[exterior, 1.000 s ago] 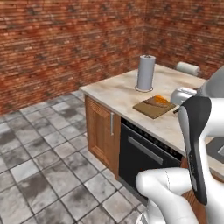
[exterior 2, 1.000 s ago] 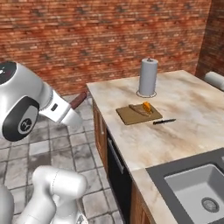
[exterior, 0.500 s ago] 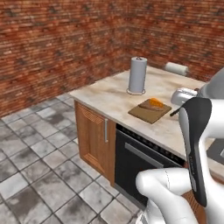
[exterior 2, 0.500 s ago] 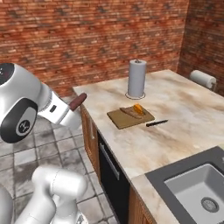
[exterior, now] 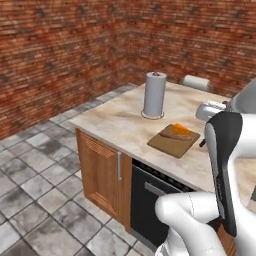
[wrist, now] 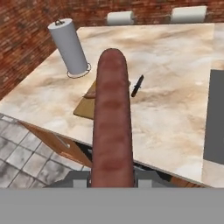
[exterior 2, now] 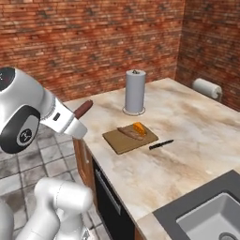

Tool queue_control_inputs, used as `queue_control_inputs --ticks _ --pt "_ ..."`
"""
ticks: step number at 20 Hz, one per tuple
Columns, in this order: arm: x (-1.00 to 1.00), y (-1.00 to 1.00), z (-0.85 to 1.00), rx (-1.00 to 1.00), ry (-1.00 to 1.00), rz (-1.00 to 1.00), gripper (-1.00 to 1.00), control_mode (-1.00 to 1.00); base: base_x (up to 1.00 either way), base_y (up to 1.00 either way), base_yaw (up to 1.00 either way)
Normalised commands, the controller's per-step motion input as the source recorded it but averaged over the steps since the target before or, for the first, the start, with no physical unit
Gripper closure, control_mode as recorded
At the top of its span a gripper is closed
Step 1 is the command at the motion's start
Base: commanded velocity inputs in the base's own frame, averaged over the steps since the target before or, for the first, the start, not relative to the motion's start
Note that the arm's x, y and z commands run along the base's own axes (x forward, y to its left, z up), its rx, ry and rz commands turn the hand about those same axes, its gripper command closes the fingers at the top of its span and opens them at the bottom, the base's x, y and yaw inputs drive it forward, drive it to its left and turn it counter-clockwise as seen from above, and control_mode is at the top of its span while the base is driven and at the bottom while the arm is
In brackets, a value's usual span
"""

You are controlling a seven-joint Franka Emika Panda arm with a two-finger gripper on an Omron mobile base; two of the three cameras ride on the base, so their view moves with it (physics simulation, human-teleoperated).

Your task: Retrieve the sausage and cheese from the fridge and place them on the cutting board on the counter.

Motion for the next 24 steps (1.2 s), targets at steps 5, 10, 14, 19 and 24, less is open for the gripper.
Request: queue_control_inputs --ticks 5,10,14,19,24 --pt "0.0 0.0 0.0 0.0 0.0 0.0 1.0 1.0 0.83 0.0 -0.2" --pt "0.0 0.0 0.0 0.0 0.0 0.0 1.0 1.0 0.86 0.0 -0.19" --pt "0.44 0.1 -0.14 0.01 0.03 -0.1 1.0 -1.0 0.44 0.03 -0.1" --pt "0.87 0.35 -0.28 0.0 0.21 -0.12 1.0 -1.0 0.0 0.0 0.0" --pt "0.86 0.03 -0.29 0.0 0.31 0.19 1.0 -1.0 0.0 0.0 0.0"
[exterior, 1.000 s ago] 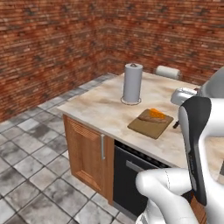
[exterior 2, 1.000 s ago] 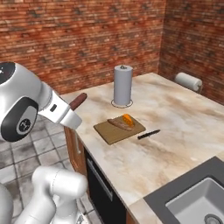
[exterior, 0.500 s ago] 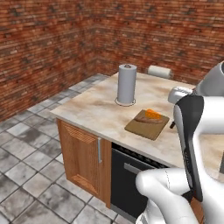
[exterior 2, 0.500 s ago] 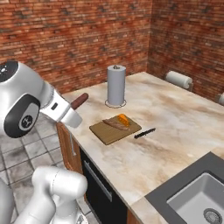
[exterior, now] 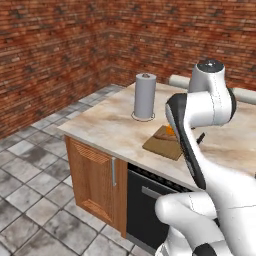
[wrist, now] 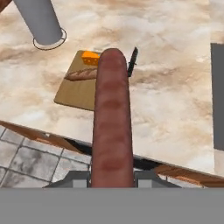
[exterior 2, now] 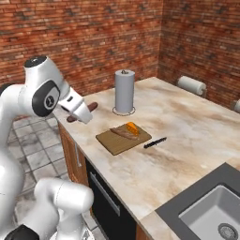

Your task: Retrieve the sausage and cheese from the fridge and place them on the cutting board on the counter.

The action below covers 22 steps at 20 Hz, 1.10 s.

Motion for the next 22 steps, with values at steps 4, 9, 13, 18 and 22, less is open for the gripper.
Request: queue_control_inputs --ticks 4,9,13,18,22 --pt "0.77 0.0 -0.37 0.0 0.27 0.26 1.0 -1.0 0.0 0.0 0.0" --pt "0.76 -0.29 -0.43 0.0 0.28 0.32 1.0 -1.0 0.0 0.0 0.0" --pt "0.28 -0.55 -0.43 0.0 0.24 0.29 1.0 -1.0 0.0 0.0 0.0" --pt "0.38 -0.34 -0.4 0.0 0.21 0.48 1.0 -1.0 0.0 0.0 0.0" --pt "0.49 -0.01 -0.28 0.0 0.24 0.67 1.0 -1.0 0.0 0.0 0.0"
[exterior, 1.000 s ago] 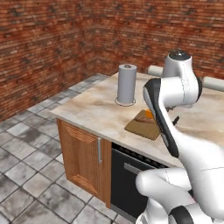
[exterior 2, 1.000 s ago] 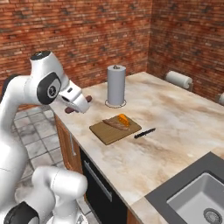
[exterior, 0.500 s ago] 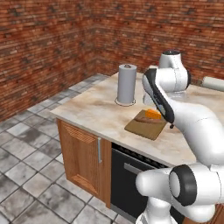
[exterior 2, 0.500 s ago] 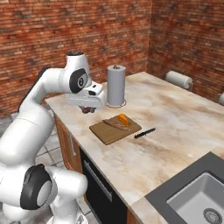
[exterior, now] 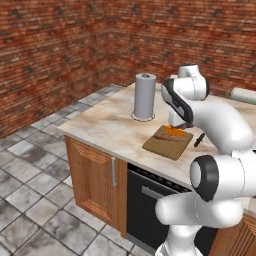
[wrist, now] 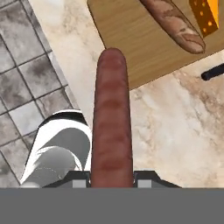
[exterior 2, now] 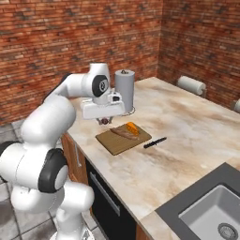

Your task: Retrieve the sausage and cheese from the fridge and place them on the cutting board on the counter.

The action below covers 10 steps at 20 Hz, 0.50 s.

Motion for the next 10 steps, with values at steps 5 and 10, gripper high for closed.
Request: queue_control_inputs --ticks 5,10 --pt "0.44 0.0 -0.2 0.0 0.2 0.68 1.0 -1.0 0.0 0.0 0.0" --pt "0.43 -0.07 -0.37 0.0 0.04 0.63 1.0 -1.0 0.0 0.0 0.0"
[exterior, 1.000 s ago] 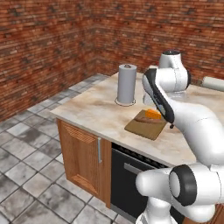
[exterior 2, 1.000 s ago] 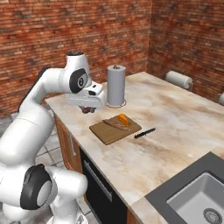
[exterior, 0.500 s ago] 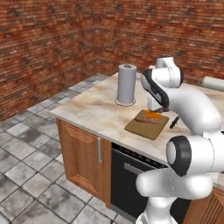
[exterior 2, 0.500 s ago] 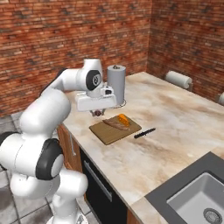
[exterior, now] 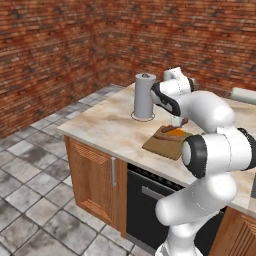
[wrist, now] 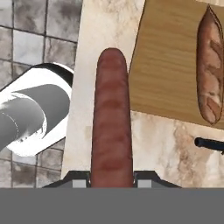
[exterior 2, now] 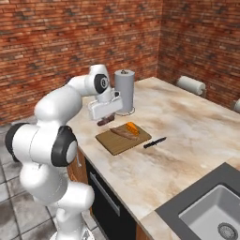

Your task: Retrieve the sausage and cheese from the fridge and place them on the cutting board on the counter.

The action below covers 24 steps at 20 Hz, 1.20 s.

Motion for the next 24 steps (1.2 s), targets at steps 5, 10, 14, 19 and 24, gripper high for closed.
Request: queue_control_inputs --ticks 5,10,14,19,24 --pt "0.45 -0.01 -0.56 0.05 -0.02 0.39 1.0 -1.0 0.0 0.0 0.0" --pt "0.32 -0.11 -0.37 0.3 -0.06 0.16 1.0 -1.0 0.0 0.0 0.0" --pt "0.33 -0.28 -0.23 0.35 0.0 0.06 1.0 -1.0 0.0 0.0 0.0" --pt "0.27 -0.07 -0.44 0.11 -0.02 0.02 1.0 -1.0 0.0 0.0 0.0" --pt "0.21 0.0 -0.44 0.02 0.0 0.01 1.0 -1.0 0.0 0.0 0.0"
